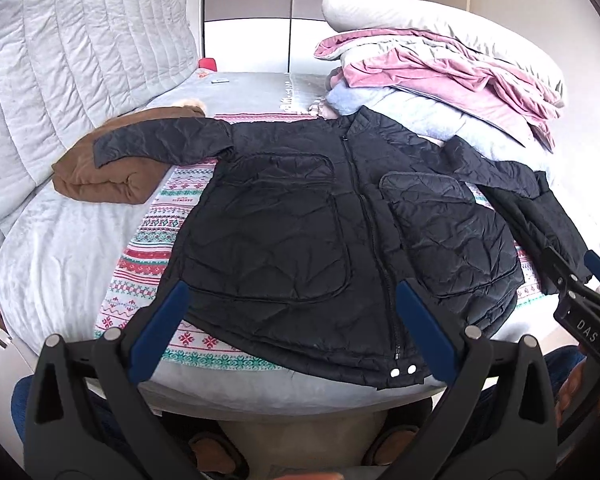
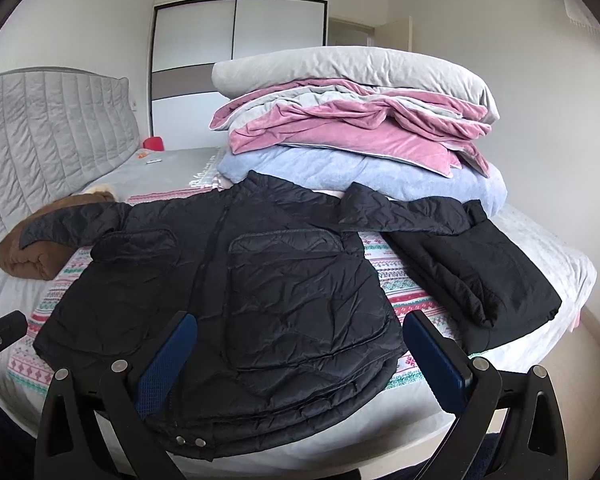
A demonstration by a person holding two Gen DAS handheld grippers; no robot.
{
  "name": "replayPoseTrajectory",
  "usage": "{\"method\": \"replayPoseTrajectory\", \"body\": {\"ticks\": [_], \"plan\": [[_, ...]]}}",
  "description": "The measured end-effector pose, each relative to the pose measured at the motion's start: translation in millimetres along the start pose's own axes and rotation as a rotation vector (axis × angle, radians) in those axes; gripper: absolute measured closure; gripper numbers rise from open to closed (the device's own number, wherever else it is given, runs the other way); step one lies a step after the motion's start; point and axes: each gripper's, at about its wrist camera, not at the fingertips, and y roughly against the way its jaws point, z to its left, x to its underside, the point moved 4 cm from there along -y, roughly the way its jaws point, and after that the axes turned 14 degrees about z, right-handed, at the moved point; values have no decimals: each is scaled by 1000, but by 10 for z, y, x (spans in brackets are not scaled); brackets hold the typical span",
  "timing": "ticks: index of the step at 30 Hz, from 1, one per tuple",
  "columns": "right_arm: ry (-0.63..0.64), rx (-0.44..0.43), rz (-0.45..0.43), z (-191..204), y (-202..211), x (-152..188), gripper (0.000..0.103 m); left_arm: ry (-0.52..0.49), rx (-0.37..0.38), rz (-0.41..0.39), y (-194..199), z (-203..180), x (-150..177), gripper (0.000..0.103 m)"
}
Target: Fold large clothes
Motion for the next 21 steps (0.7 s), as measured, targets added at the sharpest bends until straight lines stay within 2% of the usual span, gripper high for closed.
{"method": "replayPoseTrajectory", "body": {"ticks": [10,11,12,13,14,17,21], "plan": [[-20,3,12,-72,-49,24,0,17,-14,31,-61,27,4,0],[-23,-3,19,-91,-67,23,0,8,-21,63,-70,19,-1,0],[-30,-7,28,-126,-93,20,0,15,-10,61,-85,38,3,0],[-36,-8,33,-163,-115,16,0,25,2,67,-109,79,5,0],[-44,-7,38,-222,-143,13,0,46,19,41,-134,132,13,0],[-69,11,44,-459,-212,3,0,96,5,0,-182,374,14,0],[-103,-39,70,-804,-353,27,0,144,-1,42,-300,698,-6,1]]}}
